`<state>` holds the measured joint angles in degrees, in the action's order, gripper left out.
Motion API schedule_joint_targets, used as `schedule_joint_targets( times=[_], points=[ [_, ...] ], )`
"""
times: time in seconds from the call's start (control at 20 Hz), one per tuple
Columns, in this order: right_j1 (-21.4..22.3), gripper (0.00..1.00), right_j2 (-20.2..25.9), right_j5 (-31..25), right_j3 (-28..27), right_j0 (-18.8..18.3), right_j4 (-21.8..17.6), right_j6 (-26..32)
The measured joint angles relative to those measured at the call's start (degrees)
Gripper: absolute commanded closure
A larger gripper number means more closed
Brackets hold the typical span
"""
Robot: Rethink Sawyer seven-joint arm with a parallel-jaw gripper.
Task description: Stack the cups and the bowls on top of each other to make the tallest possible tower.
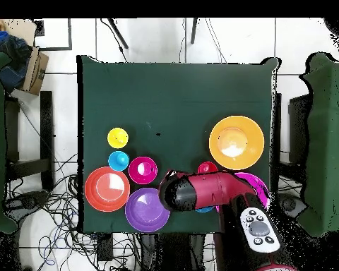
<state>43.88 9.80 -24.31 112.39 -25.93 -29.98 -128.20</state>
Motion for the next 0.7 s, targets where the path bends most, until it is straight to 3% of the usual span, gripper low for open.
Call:
schedule_joint_targets(
  times=[0.7],
  points=[
    [-0.01,0.00,8.87,-5.34,0.00,-5.39,-4.32,3.24]
  ],
)
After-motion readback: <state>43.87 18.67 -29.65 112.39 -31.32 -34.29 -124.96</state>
